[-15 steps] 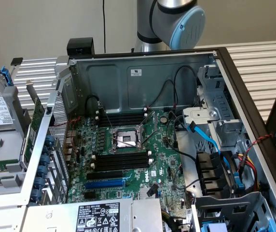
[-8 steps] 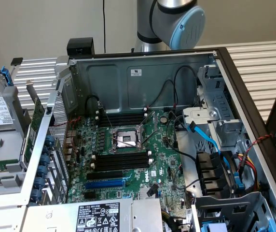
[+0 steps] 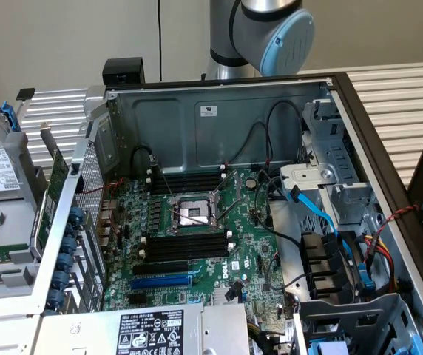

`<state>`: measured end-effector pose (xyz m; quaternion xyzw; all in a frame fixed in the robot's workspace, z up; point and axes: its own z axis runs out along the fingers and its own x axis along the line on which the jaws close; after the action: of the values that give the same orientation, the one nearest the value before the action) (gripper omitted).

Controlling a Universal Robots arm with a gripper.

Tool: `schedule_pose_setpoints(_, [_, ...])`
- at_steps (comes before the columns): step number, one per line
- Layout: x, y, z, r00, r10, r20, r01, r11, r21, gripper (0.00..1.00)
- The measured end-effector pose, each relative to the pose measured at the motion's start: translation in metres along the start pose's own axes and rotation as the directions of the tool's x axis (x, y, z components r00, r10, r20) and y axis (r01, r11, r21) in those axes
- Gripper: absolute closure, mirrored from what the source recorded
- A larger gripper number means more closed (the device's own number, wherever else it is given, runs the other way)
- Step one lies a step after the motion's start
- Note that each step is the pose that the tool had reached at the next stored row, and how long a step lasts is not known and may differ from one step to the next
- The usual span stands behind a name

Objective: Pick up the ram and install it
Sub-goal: 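Pick up the ram and move it above insertion slot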

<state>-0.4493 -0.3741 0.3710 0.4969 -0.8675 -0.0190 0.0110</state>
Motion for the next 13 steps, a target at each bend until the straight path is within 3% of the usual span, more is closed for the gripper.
schedule_pose_setpoints(4, [0.0000,0.0000,0.0005,0.9975,-0.071,-0.0031,0.071,0.9975,0.0000,0.89])
schedule_pose_setpoints(7, [0.0000,0.0000,0.0008,0.9921,-0.125,-0.0055,0.125,0.9921,0.0001,0.89])
schedule_pose_setpoints(13, [0.0000,0.0000,0.0012,0.9726,-0.232,-0.0097,0.232,0.9726,0.0042,0.89])
